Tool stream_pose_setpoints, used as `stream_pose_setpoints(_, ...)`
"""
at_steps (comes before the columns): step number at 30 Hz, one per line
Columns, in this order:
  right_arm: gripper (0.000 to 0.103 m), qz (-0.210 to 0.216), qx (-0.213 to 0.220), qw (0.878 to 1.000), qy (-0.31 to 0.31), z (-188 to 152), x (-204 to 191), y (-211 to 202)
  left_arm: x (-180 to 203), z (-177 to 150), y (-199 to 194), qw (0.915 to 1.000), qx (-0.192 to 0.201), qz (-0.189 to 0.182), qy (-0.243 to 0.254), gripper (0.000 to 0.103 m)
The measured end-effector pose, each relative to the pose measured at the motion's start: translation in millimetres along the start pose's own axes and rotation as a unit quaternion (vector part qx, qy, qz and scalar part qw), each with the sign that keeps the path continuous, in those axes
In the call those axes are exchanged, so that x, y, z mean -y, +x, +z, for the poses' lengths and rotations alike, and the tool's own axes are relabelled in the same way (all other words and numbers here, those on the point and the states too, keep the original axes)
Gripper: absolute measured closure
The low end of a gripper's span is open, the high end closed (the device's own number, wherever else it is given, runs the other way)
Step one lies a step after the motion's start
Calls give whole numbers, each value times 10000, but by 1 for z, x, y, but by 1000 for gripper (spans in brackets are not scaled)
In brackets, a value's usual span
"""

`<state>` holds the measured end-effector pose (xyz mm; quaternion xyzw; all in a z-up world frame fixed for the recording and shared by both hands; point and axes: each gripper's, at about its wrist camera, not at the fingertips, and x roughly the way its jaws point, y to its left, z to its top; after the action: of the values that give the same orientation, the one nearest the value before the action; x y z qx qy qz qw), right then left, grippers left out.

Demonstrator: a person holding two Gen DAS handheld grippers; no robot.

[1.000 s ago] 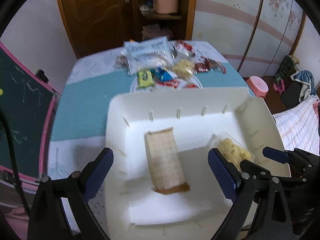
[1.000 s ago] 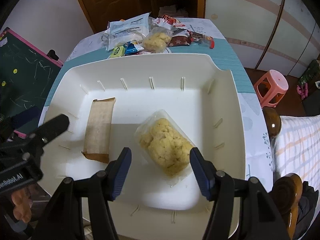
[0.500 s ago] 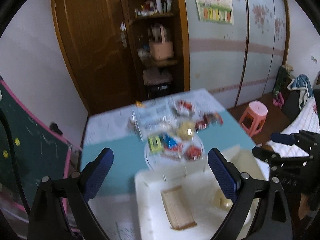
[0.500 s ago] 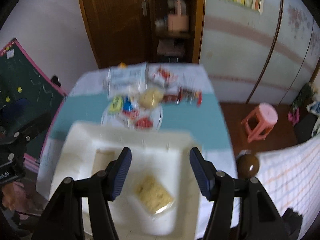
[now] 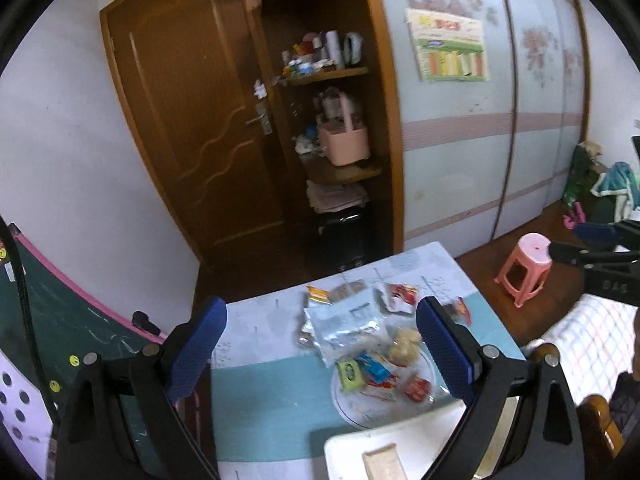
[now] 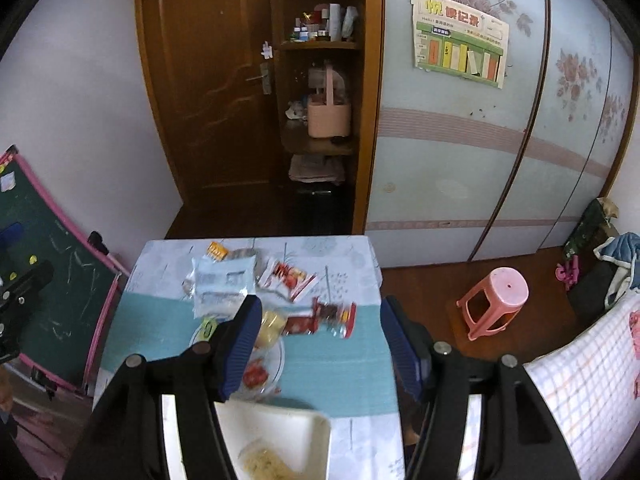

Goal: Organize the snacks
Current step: 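Grasp the white-blue printed bag with the left tool while the right grasps the red-labelled dark pack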

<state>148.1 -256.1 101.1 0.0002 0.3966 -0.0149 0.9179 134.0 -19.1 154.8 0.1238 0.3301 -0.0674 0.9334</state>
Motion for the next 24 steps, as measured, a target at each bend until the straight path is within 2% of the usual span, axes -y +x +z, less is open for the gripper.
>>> stream_pose_setpoints(3, 40, -128, -101, 9999, 0, 29, 4, 16, -9, 21, 32, 9996, -239, 132, -80, 8)
stream_pose_setpoints(5, 38, -54, -271, 9996, 75, 44, 8, 36, -12, 26, 63, 9986, -495, 103, -136, 7)
stream_pose_setpoints(10, 38, -69, -815, 9965, 158, 53, 10, 108, -10, 12, 160, 9927, -1203, 86, 98, 7)
stream_pose_setpoints(15, 38, -39, -1584, 9872, 162, 25, 7, 193, -2, -24, 247, 9826, -1832, 9, 317, 7)
stream_pose_setpoints(18, 38, -40, -2062, 9783, 218, 0, 8, 243, -4, -55, 295, 9727, -2305, -240, 71, 7)
stream_pose_setpoints(24, 38, -31, -2724, 9609, 491, -43, 17, 315, -6, -102, 356, 9560, -2843, -568, -443, 8)
